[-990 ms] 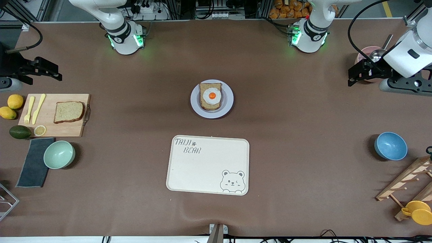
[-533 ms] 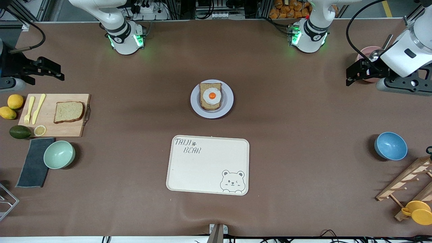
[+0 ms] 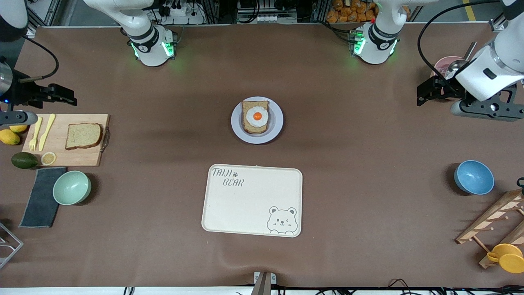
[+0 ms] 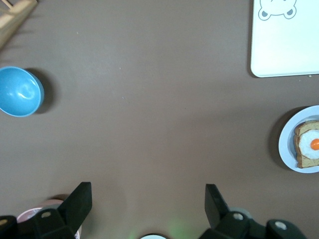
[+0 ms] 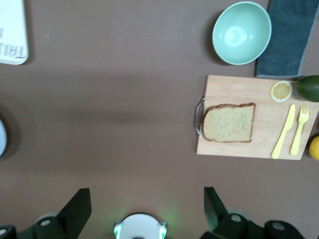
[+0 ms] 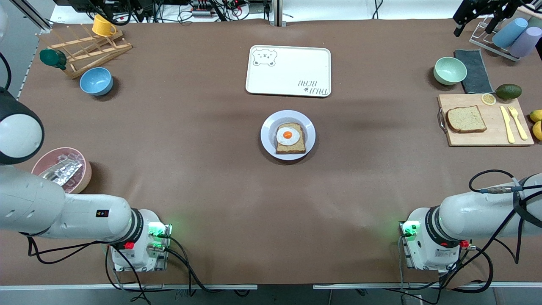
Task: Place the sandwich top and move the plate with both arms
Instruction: 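Move the right gripper over the bread slice on the cutting board, then grasp the bread with the right gripper while the left gripper advances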
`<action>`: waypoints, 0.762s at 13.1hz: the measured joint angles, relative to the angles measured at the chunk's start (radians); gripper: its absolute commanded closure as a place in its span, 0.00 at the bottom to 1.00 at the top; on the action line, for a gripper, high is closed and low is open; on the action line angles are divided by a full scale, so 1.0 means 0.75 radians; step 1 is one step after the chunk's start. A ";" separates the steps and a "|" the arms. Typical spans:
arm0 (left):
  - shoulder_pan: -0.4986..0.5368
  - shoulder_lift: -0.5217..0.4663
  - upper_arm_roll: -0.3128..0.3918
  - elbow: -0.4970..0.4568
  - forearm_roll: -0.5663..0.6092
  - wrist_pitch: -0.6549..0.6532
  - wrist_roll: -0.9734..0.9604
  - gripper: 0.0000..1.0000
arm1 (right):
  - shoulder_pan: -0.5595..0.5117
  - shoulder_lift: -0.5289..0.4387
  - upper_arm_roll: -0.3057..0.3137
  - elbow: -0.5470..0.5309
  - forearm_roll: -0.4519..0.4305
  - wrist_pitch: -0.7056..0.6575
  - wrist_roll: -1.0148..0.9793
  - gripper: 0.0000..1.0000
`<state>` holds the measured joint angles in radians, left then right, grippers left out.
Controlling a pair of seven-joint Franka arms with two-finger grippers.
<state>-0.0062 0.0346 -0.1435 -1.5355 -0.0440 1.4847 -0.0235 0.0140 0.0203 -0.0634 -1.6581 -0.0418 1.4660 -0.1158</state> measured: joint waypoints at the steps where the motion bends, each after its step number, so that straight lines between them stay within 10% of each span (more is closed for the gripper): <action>1: 0.026 0.001 0.001 -0.019 -0.046 -0.001 0.001 0.00 | -0.019 0.000 -0.001 -0.049 -0.006 0.047 0.000 0.00; 10: 0.075 0.019 -0.009 -0.347 -0.187 0.124 0.008 0.00 | -0.396 0.015 -0.008 -0.447 0.006 0.527 -0.512 0.00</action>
<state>0.0503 0.0485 -0.1500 -1.7958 -0.1843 1.5777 -0.0174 -0.2828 0.0313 -0.0694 -1.9931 -0.0371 1.8613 -0.4996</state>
